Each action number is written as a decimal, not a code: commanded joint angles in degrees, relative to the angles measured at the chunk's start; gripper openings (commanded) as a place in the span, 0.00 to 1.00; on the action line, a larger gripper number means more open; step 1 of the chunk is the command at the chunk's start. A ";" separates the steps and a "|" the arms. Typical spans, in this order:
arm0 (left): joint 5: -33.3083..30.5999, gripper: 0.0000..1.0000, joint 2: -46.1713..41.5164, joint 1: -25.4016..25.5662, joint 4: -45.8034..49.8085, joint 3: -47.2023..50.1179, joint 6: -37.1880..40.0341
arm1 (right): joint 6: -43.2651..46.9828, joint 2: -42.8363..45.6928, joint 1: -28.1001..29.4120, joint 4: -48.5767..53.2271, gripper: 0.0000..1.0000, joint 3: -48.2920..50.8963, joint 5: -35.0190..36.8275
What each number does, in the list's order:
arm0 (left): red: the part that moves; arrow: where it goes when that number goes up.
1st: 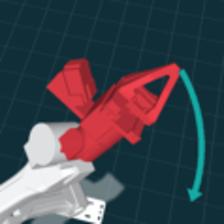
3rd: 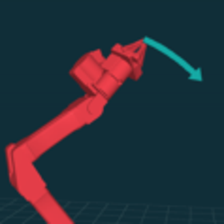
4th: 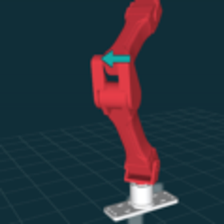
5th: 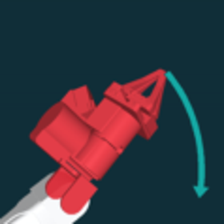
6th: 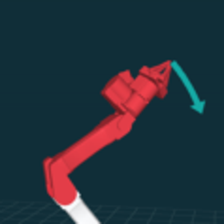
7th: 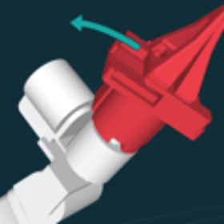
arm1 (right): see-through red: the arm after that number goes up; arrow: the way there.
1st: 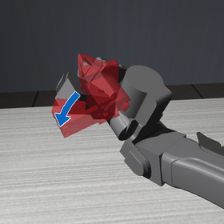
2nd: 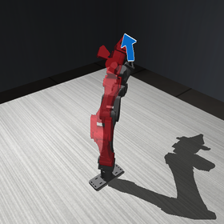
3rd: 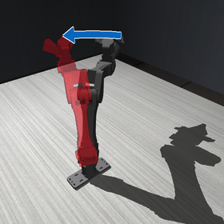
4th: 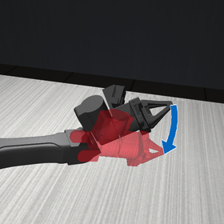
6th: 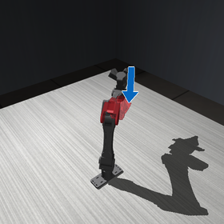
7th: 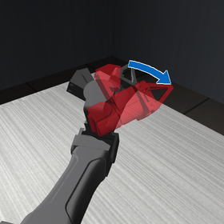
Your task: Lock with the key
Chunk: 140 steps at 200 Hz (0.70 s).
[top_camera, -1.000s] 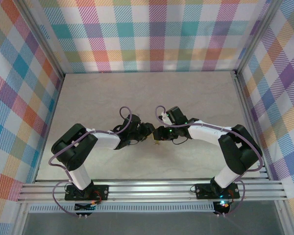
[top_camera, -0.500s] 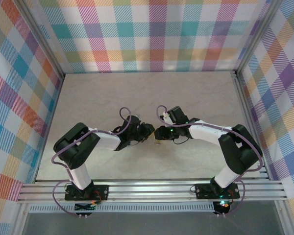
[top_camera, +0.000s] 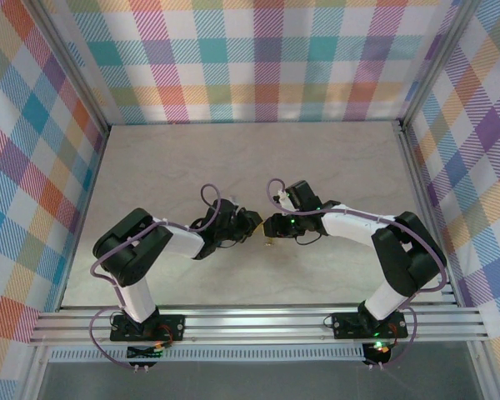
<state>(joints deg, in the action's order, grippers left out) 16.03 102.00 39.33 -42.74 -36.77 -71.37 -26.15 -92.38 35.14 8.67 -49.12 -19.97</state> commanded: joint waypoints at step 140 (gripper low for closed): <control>5.65 0.13 2.02 0.74 -11.07 2.15 -2.34 | 0.55 1.50 0.51 -3.04 0.34 0.30 -3.11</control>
<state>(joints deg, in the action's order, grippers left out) 19.09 103.53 39.35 -50.13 -35.64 -73.93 -26.13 -92.40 34.96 8.62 -48.73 -20.47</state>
